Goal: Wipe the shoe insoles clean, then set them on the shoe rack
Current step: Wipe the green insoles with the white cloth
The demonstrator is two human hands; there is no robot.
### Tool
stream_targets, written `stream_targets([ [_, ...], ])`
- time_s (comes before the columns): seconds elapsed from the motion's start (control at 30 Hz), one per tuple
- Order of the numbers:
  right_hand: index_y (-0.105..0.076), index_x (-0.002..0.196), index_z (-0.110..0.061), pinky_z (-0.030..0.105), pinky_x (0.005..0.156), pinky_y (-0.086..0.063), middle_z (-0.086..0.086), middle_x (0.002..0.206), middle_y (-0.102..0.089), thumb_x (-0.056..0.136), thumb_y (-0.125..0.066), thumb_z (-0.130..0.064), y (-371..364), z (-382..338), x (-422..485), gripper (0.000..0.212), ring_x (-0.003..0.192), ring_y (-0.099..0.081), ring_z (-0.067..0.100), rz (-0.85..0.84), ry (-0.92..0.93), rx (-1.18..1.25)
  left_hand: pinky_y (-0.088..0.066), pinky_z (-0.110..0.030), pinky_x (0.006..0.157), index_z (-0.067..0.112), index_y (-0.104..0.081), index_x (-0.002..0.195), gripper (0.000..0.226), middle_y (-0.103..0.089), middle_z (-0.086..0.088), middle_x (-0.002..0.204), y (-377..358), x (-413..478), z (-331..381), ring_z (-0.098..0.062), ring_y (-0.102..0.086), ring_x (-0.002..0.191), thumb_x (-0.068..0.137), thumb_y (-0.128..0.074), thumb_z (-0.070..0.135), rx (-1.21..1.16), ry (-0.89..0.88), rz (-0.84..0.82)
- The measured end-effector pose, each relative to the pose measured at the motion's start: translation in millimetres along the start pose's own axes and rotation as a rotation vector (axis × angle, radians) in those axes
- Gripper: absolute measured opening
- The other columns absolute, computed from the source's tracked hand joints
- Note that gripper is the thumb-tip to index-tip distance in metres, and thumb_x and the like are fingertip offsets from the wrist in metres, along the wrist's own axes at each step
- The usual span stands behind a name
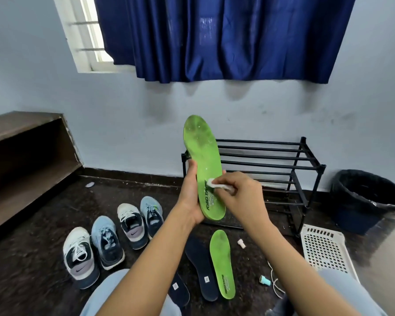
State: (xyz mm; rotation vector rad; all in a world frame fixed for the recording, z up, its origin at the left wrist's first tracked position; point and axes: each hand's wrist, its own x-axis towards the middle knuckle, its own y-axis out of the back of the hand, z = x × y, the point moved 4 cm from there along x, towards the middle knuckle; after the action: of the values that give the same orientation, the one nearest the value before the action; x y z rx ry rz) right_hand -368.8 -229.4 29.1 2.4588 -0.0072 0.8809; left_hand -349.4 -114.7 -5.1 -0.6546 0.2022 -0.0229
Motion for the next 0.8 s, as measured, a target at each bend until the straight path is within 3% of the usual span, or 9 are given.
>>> stream_targets([
  [0.07,-0.074,0.082,-0.016,0.015,0.075,-0.044,-0.001,0.083,-0.070,0.072,-0.067,-0.001,-6.7,-4.1,-2.1,0.020,0.078,-0.063,0.014,-0.014,0.131,-0.110,-0.056,-0.033,0.075,0.002,-0.065,0.110,0.087,-0.066,-0.014,0.100,-2.4,3.4,0.6,-0.025,-0.065,0.084,0.088,-0.026,0.077,0.004,0.010,-0.012],
  [0.17,-0.074,0.085,-0.019,0.030,0.073,-0.052,-0.001,0.084,-0.072,0.076,-0.065,-0.004,-14.3,-2.9,-2.9,0.020,0.074,-0.066,0.018,-0.071,0.102,-0.096,-0.058,-0.034,0.075,-0.001,-0.063,0.113,0.093,-0.067,-0.019,0.097,-3.6,8.8,2.0,-0.028,-0.066,0.084,0.086,-0.025,0.079,0.003,0.026,-0.003],
  [0.3,-0.075,0.085,-0.019,0.029,0.071,-0.051,0.000,0.082,-0.072,0.076,-0.067,-0.002,-24.1,-4.6,-1.8,0.021,0.071,-0.065,0.019,-0.085,0.055,-0.089,-0.052,-0.039,0.086,0.000,-0.065,0.100,0.090,-0.069,-0.018,0.086,0.8,16.6,6.5,-0.027,-0.066,0.079,0.086,-0.024,0.079,-0.051,-0.012,0.019],
  [0.4,-0.074,0.081,-0.014,0.036,0.072,-0.054,0.003,0.079,-0.071,0.072,-0.065,0.004,-24.7,-4.5,12.3,0.023,0.071,-0.066,0.025,-0.019,0.114,-0.153,-0.053,-0.036,0.079,0.007,-0.069,0.094,0.080,-0.070,-0.011,0.085,-0.7,18.2,-0.5,-0.023,-0.067,0.078,0.089,-0.027,0.075,0.000,-0.015,0.025],
  [0.5,-0.075,0.082,-0.012,0.039,0.077,-0.055,0.003,0.082,-0.073,0.073,-0.063,0.006,-17.9,2.6,27.9,0.024,0.076,-0.068,0.022,0.042,0.059,-0.104,-0.054,-0.032,0.071,0.012,-0.070,0.097,0.071,-0.073,-0.009,0.085,-6.3,17.2,-6.7,-0.021,-0.070,0.078,0.092,-0.029,0.070,0.061,0.020,0.011],
  [0.63,-0.076,0.084,-0.018,0.030,0.076,-0.054,-0.002,0.079,-0.072,0.075,-0.064,0.003,-16.0,6.2,15.5,0.026,0.068,-0.063,0.007,-0.057,0.008,-0.044,-0.056,-0.030,0.068,0.006,-0.069,0.100,0.078,-0.070,-0.012,0.086,-6.2,18.1,3.5,-0.021,-0.069,0.075,0.093,-0.026,0.071,0.091,0.004,-0.006],
  [0.7,-0.076,0.085,-0.021,0.030,0.071,-0.054,-0.002,0.077,-0.072,0.075,-0.066,-0.002,-20.8,2.0,0.9,0.023,0.066,-0.063,0.010,-0.123,0.025,-0.066,-0.054,-0.034,0.070,0.002,-0.066,0.100,0.083,-0.068,-0.015,0.084,-4.4,19.1,9.5,-0.024,-0.066,0.072,0.091,-0.024,0.072,0.059,-0.020,-0.022],
  [0.8,-0.076,0.084,-0.022,0.032,0.069,-0.052,0.001,0.077,-0.070,0.073,-0.069,-0.008,-24.2,-0.3,-2.7,0.020,0.070,-0.063,0.020,-0.083,0.082,-0.125,-0.054,-0.037,0.074,0.000,-0.064,0.102,0.085,-0.066,-0.015,0.087,-2.7,19.6,12.4,-0.024,-0.065,0.077,0.090,-0.023,0.074,-0.020,-0.047,-0.019],
])
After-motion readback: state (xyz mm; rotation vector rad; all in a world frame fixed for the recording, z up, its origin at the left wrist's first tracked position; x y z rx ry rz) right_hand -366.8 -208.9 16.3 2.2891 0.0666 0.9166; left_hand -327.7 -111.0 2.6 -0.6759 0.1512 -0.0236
